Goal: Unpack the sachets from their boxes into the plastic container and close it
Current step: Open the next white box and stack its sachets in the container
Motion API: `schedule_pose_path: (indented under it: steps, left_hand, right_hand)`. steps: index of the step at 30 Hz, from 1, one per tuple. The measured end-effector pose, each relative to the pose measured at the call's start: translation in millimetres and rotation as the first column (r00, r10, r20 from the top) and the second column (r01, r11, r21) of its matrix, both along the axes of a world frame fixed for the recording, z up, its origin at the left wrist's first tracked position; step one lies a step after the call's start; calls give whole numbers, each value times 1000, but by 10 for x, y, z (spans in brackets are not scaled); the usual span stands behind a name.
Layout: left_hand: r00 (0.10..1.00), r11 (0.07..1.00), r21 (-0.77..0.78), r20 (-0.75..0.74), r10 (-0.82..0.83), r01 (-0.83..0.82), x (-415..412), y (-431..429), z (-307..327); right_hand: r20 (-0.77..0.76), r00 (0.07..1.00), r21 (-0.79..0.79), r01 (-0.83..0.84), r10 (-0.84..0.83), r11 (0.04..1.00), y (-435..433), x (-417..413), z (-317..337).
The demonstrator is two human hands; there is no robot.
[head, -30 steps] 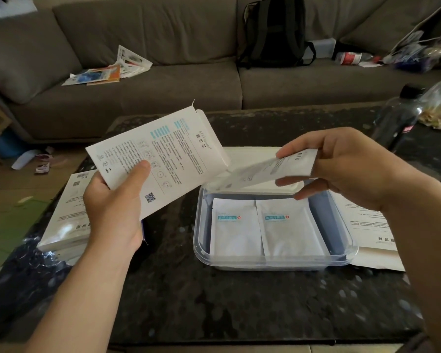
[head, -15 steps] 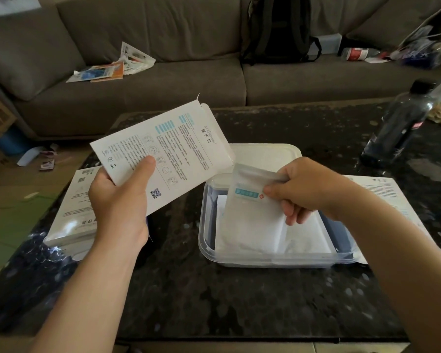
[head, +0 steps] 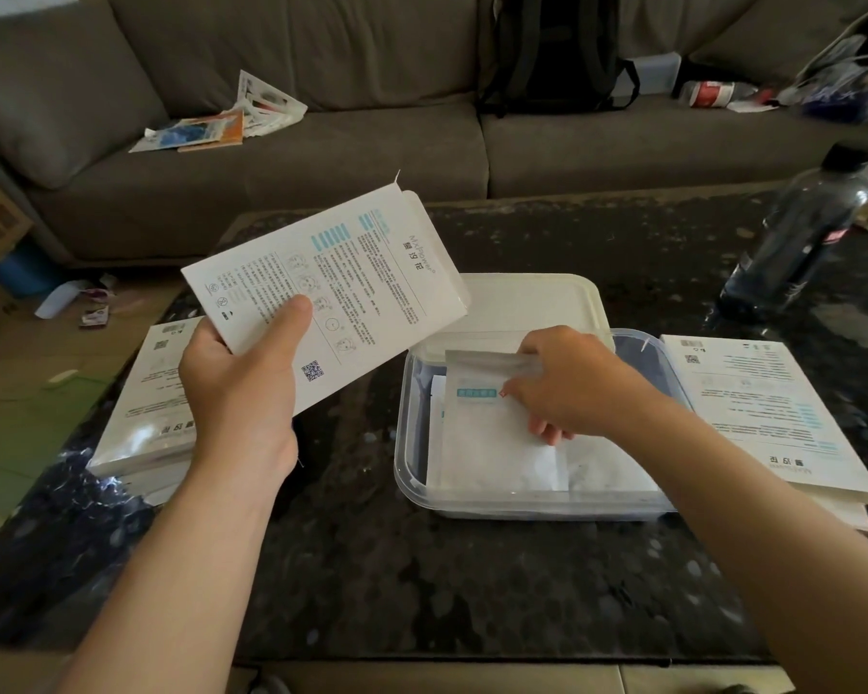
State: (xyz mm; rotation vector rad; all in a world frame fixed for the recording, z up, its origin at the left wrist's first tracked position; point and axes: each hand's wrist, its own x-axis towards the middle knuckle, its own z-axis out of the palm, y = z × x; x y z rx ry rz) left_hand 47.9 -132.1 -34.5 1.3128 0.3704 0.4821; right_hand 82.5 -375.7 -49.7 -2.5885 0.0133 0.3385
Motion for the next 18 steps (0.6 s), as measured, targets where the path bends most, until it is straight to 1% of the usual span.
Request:
schedule_pose_path:
  steps: [3, 6, 8, 11, 14, 16, 18]
  left_hand:
    - [1000, 1000, -4, 2, -6, 6, -12, 3, 8]
    - [1000, 1000, -6, 0, -11, 11, -20, 4, 14]
    - [1000, 1000, 3, -8, -8, 8, -17, 2, 19]
    - [1000, 1000, 6, -18, -2, 2, -7, -10, 22]
    - [1000, 1000, 5, -25, -4, 4, -5, -31, 20]
    - [1000, 1000, 3, -25, -5, 5, -10, -37, 24]
    - [1000, 1000, 0, -24, -7, 7, -17, -36, 27]
  right_hand:
    - [-11, 999, 7, -33, 33, 999, 52, -34, -60]
    - [32, 986, -63, -164, 166, 984, 42, -77, -36]
    - [20, 964, -110, -260, 264, 959, -3, -125, 20]
    - [-91, 922, -226, -387, 376, 894, -105, -209, 65]
    - [-208, 870, -285, -492, 448, 823, -149, -265, 18]
    - [-238, 846, -308, -531, 476, 790, -154, -262, -40]
    - [-249, 836, -311, -547, 489, 777, -137, -243, -73]
